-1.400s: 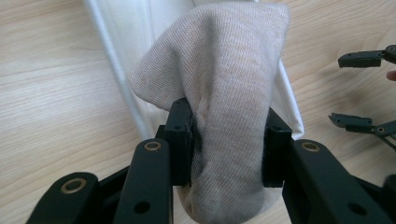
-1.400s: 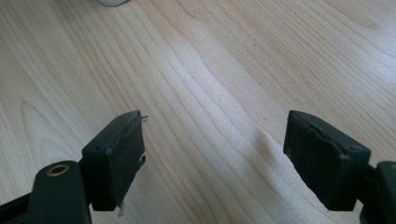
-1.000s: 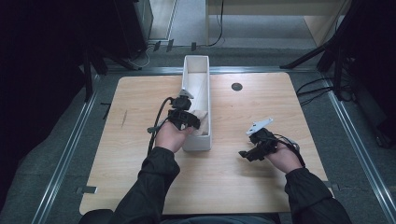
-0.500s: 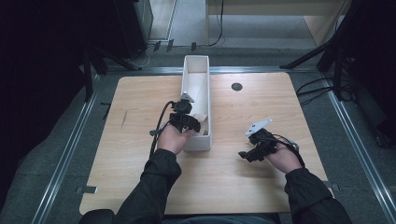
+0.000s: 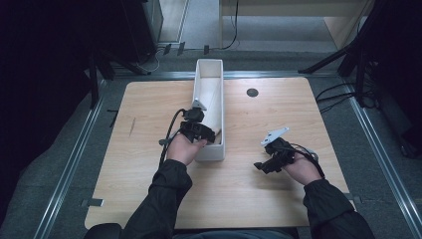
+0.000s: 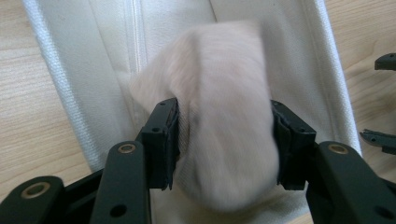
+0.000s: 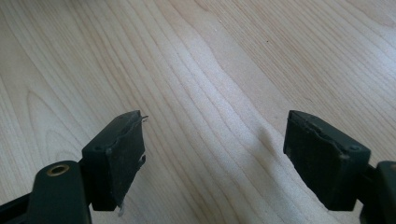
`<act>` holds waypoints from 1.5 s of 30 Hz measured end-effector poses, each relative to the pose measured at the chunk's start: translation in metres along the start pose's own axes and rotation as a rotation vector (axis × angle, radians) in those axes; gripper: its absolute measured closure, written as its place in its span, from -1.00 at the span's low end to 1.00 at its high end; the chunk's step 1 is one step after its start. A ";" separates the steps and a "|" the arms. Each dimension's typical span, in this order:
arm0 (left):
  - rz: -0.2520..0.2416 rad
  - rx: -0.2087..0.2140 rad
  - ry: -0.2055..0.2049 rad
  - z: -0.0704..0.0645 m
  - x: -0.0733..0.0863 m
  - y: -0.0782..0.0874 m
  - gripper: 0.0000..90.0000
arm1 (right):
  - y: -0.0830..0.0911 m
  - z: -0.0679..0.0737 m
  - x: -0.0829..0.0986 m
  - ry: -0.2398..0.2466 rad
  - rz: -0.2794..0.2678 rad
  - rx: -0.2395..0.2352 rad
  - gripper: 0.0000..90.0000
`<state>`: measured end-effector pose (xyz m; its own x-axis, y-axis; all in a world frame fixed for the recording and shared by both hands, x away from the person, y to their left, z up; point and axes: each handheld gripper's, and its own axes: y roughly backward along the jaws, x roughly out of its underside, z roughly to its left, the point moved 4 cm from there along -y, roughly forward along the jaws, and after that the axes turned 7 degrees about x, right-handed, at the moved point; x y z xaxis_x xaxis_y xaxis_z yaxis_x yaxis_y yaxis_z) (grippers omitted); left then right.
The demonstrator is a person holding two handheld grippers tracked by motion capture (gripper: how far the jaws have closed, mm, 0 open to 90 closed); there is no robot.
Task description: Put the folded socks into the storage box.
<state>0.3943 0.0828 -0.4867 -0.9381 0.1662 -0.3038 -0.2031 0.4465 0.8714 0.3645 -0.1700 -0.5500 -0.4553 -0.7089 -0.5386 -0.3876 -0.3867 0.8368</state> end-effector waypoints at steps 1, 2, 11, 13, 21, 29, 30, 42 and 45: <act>0.002 0.000 -0.001 0.000 0.000 0.000 0.05 | 0.000 0.000 0.000 0.000 0.000 -0.001 -0.55; -0.001 -0.002 -0.005 0.000 0.000 0.001 0.04 | 0.000 0.000 0.000 0.000 0.000 -0.001 -0.55; -0.037 -0.005 -0.025 -0.004 -0.005 0.022 0.08 | 0.000 0.000 0.000 0.007 -0.001 0.002 -0.55; -0.045 -0.006 -0.033 -0.006 -0.005 0.026 0.14 | -0.001 0.000 0.000 0.007 0.000 0.002 -0.55; -0.030 0.017 -0.056 -0.012 -0.002 0.026 0.55 | -0.002 0.001 0.001 0.017 0.011 -0.005 -0.55; -0.009 0.019 -0.065 -0.013 0.003 0.011 0.81 | -0.001 0.001 0.000 0.014 0.007 -0.011 -0.54; -0.009 0.021 -0.066 -0.013 0.003 0.010 0.82 | -0.001 0.001 0.000 0.015 0.007 -0.010 -0.54; 0.019 0.007 -0.061 -0.007 0.006 -0.008 0.80 | -0.001 0.001 0.000 0.011 0.005 -0.016 -0.54; 0.023 0.000 -0.066 -0.007 0.006 -0.009 0.79 | -0.001 0.001 0.000 0.014 0.007 -0.016 -0.54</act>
<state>0.3890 0.0738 -0.4933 -0.9218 0.2343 -0.3088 -0.1818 0.4422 0.8783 0.3637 -0.1688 -0.5510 -0.4469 -0.7198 -0.5311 -0.3718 -0.3906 0.8422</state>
